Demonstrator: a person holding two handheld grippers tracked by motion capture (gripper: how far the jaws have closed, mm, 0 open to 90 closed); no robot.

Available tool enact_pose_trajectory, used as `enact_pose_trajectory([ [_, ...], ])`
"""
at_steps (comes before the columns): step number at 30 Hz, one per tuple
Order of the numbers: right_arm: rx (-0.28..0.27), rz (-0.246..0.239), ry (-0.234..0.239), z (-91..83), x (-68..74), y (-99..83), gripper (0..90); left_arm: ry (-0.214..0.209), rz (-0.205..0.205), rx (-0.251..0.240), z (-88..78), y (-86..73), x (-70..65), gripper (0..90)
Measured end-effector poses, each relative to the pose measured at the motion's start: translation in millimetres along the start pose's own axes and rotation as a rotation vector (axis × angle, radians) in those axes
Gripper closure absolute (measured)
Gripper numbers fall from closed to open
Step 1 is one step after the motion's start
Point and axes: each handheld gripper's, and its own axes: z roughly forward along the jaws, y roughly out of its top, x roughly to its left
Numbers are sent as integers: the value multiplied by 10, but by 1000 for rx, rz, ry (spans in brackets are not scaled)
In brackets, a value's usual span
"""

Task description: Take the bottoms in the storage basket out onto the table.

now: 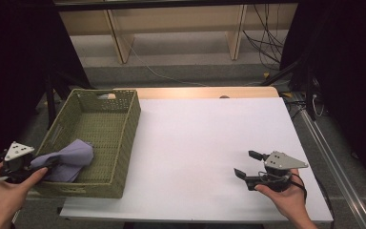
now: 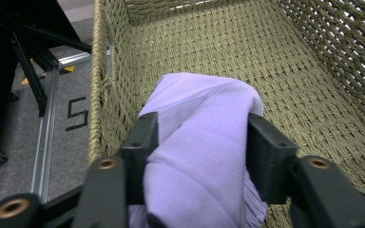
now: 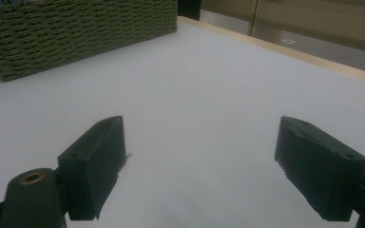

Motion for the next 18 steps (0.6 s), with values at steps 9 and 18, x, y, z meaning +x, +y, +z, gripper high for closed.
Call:
enact_pose_trajectory([
  [9,3,1,-3,-5,-3,1,187,-2,0,21,23,-11,-15,683],
  [18,-2,3,-4,-8,-4,3,190,-4,11,40,40,-12,-39,810],
])
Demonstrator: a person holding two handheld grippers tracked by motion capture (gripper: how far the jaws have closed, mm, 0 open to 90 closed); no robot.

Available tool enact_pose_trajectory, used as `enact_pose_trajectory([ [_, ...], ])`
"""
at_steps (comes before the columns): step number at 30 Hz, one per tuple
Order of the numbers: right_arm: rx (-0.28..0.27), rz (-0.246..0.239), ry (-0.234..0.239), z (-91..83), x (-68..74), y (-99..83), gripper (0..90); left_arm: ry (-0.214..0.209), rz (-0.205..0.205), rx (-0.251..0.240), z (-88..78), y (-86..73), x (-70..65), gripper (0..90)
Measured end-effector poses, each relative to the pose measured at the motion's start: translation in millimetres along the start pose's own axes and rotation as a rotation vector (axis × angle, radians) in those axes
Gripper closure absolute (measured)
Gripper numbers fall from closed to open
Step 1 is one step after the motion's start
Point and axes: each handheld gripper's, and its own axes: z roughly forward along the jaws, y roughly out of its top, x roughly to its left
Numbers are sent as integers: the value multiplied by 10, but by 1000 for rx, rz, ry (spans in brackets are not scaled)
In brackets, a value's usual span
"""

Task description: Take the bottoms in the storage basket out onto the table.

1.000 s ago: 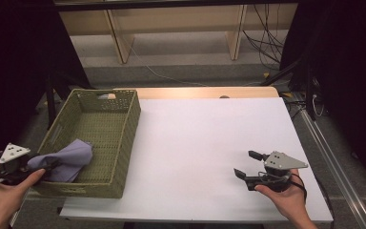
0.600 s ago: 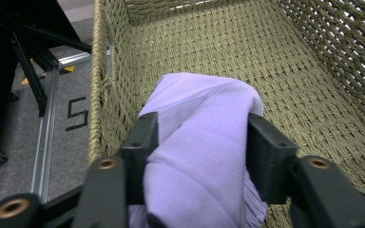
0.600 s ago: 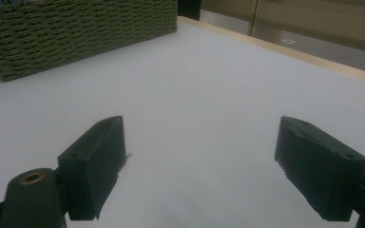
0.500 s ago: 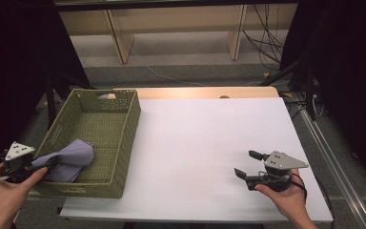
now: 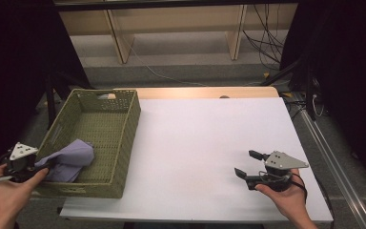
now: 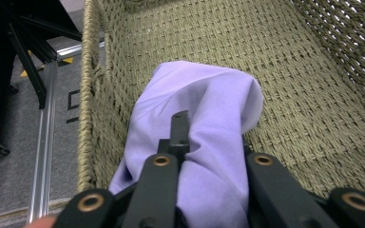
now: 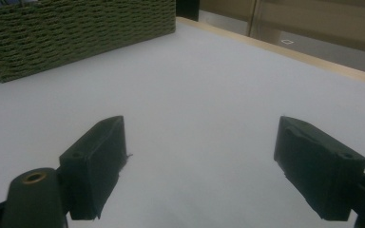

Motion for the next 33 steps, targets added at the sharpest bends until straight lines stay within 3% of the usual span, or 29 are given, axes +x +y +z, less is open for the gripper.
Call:
enact_pose_trajectory([
  [16,-2,-2,0,-5,1,3,192,3,13,-78,-71,31,-46,847],
  [33,1,-2,5,0,2,2,193,7,-27,-215,-148,116,-123,850],
])
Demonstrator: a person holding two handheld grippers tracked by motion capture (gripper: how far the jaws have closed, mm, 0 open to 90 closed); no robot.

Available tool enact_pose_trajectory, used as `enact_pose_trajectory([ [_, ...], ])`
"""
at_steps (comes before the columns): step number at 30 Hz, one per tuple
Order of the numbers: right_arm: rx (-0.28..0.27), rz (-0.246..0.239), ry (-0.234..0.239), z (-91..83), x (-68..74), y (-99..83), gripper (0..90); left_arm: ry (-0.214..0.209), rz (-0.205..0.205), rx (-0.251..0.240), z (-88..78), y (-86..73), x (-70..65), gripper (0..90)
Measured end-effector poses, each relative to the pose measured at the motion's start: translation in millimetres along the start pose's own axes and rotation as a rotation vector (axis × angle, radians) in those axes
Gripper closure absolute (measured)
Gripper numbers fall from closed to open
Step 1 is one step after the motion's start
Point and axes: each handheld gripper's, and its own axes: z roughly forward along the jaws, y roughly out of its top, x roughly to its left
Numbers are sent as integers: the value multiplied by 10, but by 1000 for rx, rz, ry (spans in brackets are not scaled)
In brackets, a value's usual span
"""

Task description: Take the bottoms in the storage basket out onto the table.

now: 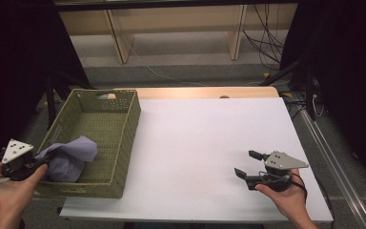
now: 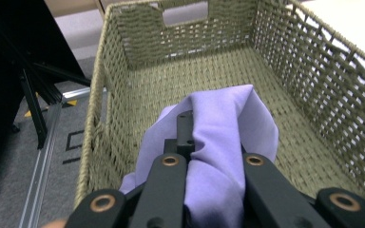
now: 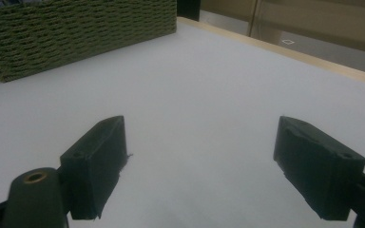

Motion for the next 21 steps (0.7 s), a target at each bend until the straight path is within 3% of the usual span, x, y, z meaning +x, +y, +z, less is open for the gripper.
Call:
enact_pose_trajectory([
  [5,3,2,1,2,-1,-3,193,-5,-11,-42,-3,32,-28,850],
  [21,-1,0,0,2,0,-2,193,-29,4,-94,23,181,-135,850],
])
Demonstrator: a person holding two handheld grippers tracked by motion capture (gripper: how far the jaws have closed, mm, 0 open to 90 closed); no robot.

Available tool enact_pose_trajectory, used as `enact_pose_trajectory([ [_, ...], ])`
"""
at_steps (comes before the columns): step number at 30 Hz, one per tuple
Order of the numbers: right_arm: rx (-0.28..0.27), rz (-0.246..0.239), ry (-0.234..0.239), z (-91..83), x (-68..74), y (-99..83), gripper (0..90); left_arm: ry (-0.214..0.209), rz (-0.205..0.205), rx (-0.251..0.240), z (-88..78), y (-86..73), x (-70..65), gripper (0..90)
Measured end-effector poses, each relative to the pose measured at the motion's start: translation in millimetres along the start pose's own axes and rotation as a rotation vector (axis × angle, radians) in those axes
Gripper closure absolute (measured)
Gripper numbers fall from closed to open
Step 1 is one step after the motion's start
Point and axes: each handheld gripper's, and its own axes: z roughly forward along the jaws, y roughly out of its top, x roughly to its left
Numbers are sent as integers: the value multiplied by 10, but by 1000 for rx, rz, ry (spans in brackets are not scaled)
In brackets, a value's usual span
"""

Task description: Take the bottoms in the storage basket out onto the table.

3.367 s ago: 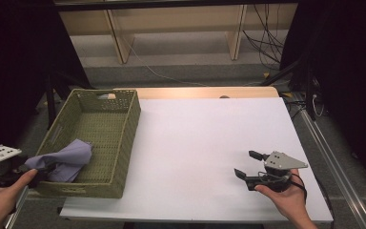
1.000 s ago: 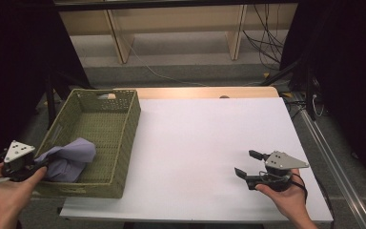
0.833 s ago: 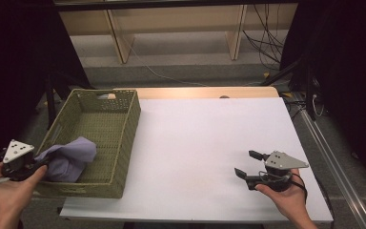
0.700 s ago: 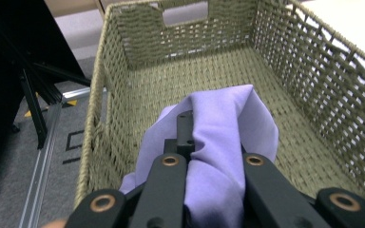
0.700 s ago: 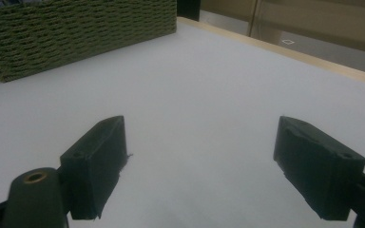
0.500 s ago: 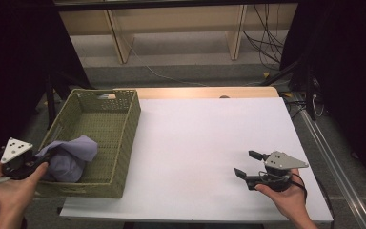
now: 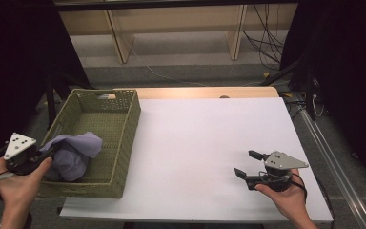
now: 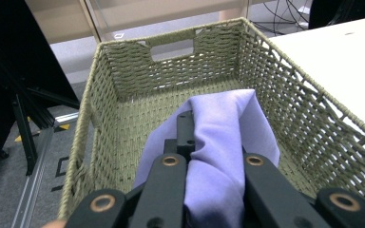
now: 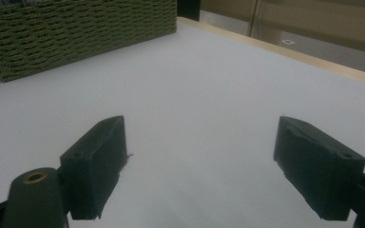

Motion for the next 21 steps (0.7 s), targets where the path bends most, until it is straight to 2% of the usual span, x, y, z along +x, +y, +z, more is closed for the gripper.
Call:
enact_pose_trajectory([
  [21,-8,3,-3,0,-3,3,192,-26,-10,-66,69,130,-110,850],
])
